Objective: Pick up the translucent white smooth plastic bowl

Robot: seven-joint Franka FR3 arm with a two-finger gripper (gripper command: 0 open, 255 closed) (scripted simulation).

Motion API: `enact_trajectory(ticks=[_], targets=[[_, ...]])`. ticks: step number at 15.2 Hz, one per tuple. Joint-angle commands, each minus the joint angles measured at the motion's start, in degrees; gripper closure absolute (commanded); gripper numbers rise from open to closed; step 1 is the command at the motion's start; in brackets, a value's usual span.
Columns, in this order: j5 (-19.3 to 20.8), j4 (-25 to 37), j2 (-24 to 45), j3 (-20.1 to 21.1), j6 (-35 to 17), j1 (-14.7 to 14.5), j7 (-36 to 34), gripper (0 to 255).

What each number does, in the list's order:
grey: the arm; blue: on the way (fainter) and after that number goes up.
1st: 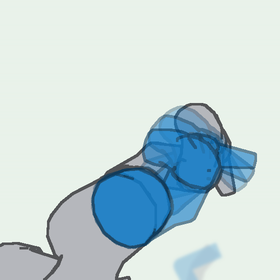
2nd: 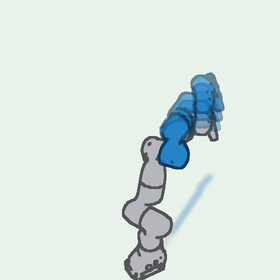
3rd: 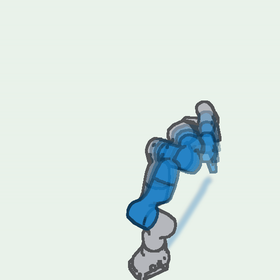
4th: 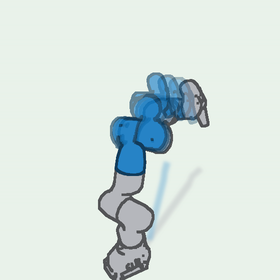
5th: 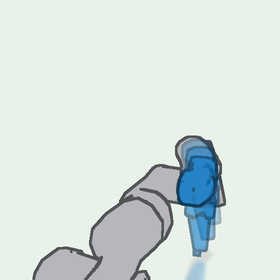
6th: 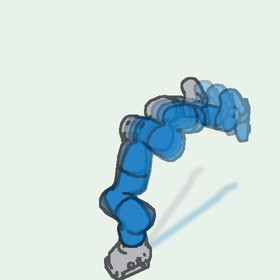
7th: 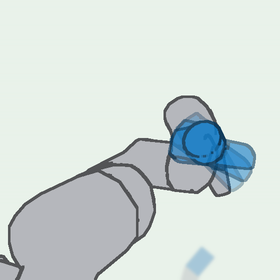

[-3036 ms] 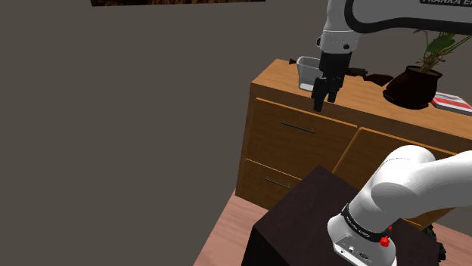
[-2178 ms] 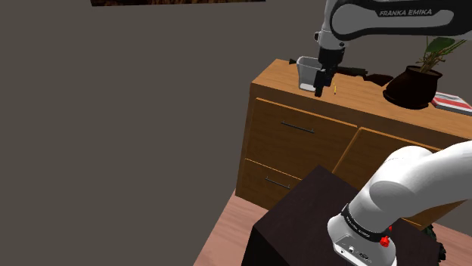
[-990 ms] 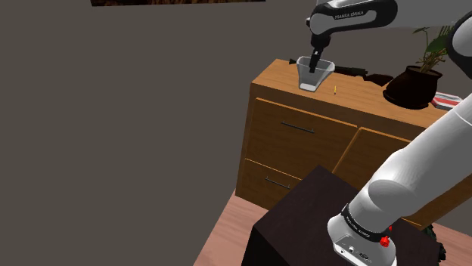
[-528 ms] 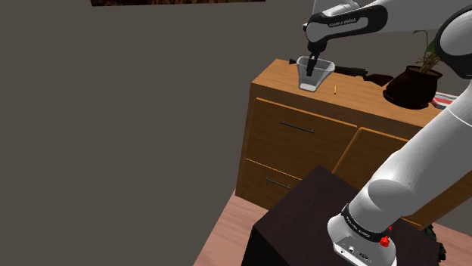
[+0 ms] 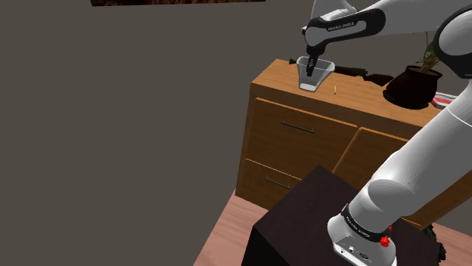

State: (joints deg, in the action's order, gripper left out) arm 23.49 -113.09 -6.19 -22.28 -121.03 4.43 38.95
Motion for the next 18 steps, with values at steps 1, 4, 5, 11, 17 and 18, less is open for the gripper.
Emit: enact_trajectory(ticks=[1,4,5,11,17,18], targets=[[0.0,0.0,0.0,0.0,0.0,0.0,0.0,255],[0.0,0.0,0.0,0.0,0.0,0.0,0.0,255],[0.0,-0.2,0.0,0.0,-0.1,0.0,0.0,255],[-0.7,3.9,-0.4,0.2,4.2,-0.2,1.4,255],[-1.4,8.5,-0.3,0.5,8.5,-0.4,2.9,255],[-1.6,9.4,-0.3,0.5,9.3,-0.5,3.2,255]])
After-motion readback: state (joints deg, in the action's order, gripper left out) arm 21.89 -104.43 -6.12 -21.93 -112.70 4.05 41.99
